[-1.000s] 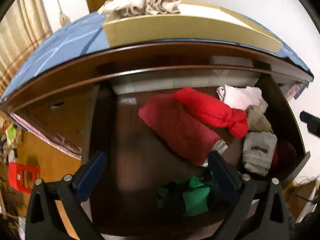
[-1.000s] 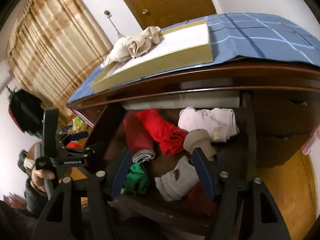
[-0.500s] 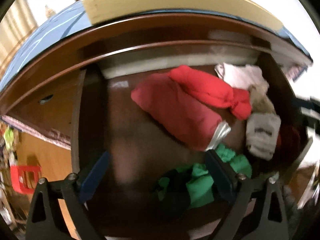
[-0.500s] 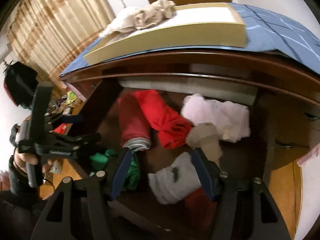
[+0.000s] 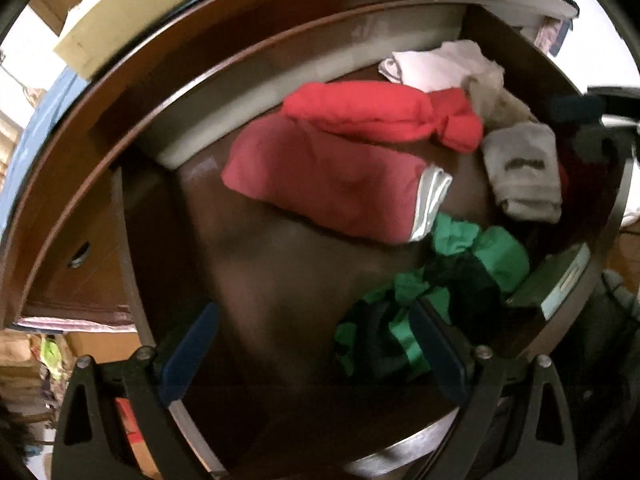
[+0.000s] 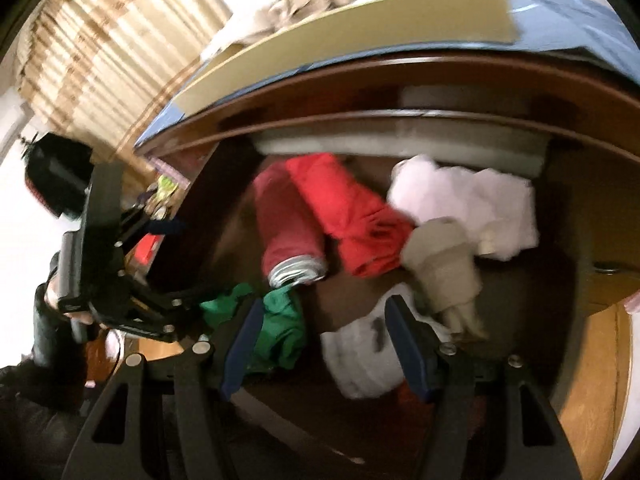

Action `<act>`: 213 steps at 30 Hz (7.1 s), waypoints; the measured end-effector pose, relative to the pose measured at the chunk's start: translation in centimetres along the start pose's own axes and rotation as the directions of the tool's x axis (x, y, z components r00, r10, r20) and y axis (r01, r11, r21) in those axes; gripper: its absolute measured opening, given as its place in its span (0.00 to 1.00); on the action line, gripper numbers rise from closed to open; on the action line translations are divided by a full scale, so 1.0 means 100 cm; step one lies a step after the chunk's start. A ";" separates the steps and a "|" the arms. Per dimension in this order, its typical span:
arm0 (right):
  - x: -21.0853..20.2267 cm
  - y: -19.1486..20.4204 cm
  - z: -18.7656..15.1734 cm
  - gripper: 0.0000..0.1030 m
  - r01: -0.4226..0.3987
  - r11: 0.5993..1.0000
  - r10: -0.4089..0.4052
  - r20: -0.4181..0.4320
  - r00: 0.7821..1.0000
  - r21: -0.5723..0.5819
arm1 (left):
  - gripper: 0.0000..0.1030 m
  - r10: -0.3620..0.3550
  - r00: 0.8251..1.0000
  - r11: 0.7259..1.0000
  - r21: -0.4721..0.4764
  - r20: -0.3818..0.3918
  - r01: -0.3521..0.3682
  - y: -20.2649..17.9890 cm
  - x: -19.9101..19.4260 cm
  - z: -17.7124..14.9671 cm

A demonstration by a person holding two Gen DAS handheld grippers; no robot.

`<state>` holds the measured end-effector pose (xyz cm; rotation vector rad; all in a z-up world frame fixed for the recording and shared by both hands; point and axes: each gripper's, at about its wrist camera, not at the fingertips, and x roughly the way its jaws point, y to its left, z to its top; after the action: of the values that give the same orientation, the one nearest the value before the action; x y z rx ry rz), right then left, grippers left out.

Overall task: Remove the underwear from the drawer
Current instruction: 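Lower both grippers into the open drawer toward the red and green clothes, then grasp the red garment with the right gripper, then grasp the green and black garment with the left gripper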

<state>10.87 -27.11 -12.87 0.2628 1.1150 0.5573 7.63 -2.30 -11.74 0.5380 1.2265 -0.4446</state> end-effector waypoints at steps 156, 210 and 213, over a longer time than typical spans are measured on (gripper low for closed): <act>0.024 0.007 0.037 0.46 -0.022 0.997 0.018 -0.058 0.998 -0.077 | 0.41 -0.376 0.826 0.816 0.272 -0.421 0.510 0.052 0.025 -0.004; 0.033 0.024 0.041 0.46 0.198 0.975 -0.196 0.033 0.980 -0.102 | 0.13 -0.341 0.925 0.887 0.267 -0.170 0.376 0.027 -0.026 -0.032; 0.019 0.030 0.044 0.46 0.187 0.976 -0.180 0.070 0.981 -0.113 | 0.13 -0.342 0.930 0.898 0.245 -0.131 0.365 0.031 -0.037 -0.035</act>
<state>14.59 -23.22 -11.08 0.0713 1.0324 0.4464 5.81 2.38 -8.61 0.5658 1.3612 -0.9142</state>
